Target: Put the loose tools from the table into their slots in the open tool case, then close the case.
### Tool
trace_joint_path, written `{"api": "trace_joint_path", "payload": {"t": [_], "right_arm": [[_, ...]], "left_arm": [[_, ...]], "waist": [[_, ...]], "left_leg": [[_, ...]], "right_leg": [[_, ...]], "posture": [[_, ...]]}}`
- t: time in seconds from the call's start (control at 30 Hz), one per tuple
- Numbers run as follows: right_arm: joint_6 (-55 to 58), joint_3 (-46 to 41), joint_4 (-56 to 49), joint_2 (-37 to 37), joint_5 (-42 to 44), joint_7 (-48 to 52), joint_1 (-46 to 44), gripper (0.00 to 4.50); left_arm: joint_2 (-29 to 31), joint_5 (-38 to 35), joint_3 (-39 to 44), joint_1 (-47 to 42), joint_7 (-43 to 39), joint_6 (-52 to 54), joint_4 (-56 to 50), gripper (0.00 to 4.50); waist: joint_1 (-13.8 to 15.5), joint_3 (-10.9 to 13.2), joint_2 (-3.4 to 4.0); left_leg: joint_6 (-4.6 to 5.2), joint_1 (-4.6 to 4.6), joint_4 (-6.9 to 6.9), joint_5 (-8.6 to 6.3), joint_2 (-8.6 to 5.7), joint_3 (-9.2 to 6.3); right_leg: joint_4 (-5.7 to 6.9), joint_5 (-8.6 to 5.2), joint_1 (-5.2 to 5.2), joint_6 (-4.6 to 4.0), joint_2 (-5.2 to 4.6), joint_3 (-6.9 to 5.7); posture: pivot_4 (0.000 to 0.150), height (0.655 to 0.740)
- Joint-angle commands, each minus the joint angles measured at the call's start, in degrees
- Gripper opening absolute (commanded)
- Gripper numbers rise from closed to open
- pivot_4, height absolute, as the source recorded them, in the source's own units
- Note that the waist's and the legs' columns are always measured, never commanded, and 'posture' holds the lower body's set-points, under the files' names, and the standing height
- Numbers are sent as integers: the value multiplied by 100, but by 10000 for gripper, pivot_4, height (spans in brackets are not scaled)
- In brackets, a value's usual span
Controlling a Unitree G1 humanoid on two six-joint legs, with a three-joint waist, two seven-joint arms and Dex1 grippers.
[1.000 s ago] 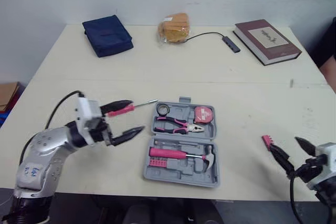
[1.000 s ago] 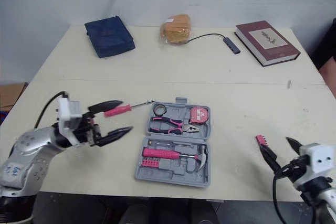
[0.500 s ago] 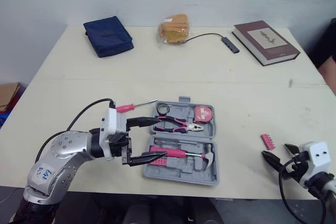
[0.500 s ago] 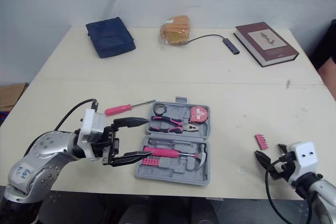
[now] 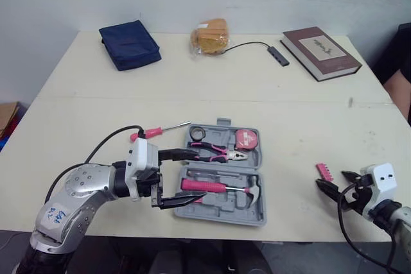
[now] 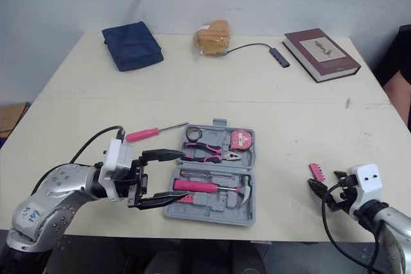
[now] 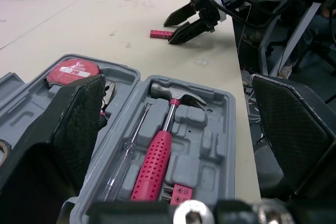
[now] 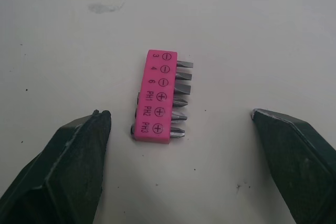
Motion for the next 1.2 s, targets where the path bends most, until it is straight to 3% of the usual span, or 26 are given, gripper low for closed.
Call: {"api": "trace_joint_path", "payload": {"t": [0.03, 0.07, 0.17, 0.37, 0.63, 0.77, 0.9, 1.03, 1.2], "right_arm": [[145, 184, 170, -41, -112, 104, 70, 45000], [137, 187, 187, -36, -118, 111, 69, 45000], [99, 232, 227, 1, -159, 121, 43, 36800], [1, 279, 420, 44, -203, 170, 28, 7734], [-662, -77, 203, -212, -75, 531, -185, 7108], [-698, 169, -607, -902, -10, 1255, -448, 7108], [251, 723, -1541, -1452, 585, 1633, -1099, 7108], [1538, 1578, -2412, -1887, 1200, 1708, -1988, 7108], [2762, 2358, -2975, -2075, 1714, 1601, -2728, 7108]], "left_arm": [[26, 20, 17, 11, -50, -115, -152, 44710], [23, 25, 16, 12, -53, -117, -150, 44710], [25, 55, -12, 12, -81, -143, -123, 45000], [32, 103, -46, -34, -171, -187, -31, 45000], [28, 331, -88, -112, -470, -518, 200, 45000], [46, 512, -64, -188, -884, -1032, 525, 45000], [279, 439, -15, -203, -1245, -999, 668, 45000], [264, 781, 15, -127, -1359, -1561, 893, 45000], [197, 873, 58, 22, -1324, -1852, 941, 45000]], "waist": [[2, 0, -3], [3, -1, -4], [4, -1, -5], [7, -4, -12], [12, -2, -9], [-2, 39, 68], [6, 44, 60], [24, 44, 61], [73, 44, 61]], "left_leg": [[0, -1, 0, 0, 0, 0], [1, -1, 0, -1, 0, 0], [1, -2, 0, -1, 0, -1], [2, -3, -4, -1, 1, -3], [12, -3, -4, -4, 1, -3], [24, -14, -4, -5, -7, 18], [15, -4, -27, -3, 9, 23], [1, -111, 0, 5, 8, 15], [-9, -206, 69, 10, 4, -3]], "right_leg": [[-1, -1, 0, -2, -1, 0], [-3, -2, 0, -4, -1, 0], [-5, -14, 0, -25, -2, 0], [-12, -17, 2, -32, -3, 0], [-51, -17, 3, -48, -9, 0], [-57, -12, -18, -42, -13, 15], [-51, 28, -35, 33, 14, 9], [-22, 30, -140, 35, 12, 2], [-21, 37, -199, 50, 2, -14]], "posture": [[1500, 7400], [1500, 7400], [1500, 7400], [1500, 7400], [1500, 7400], [1500, 7400], [1500, 7400], [1500, 7400], [1500, 7400]]}}
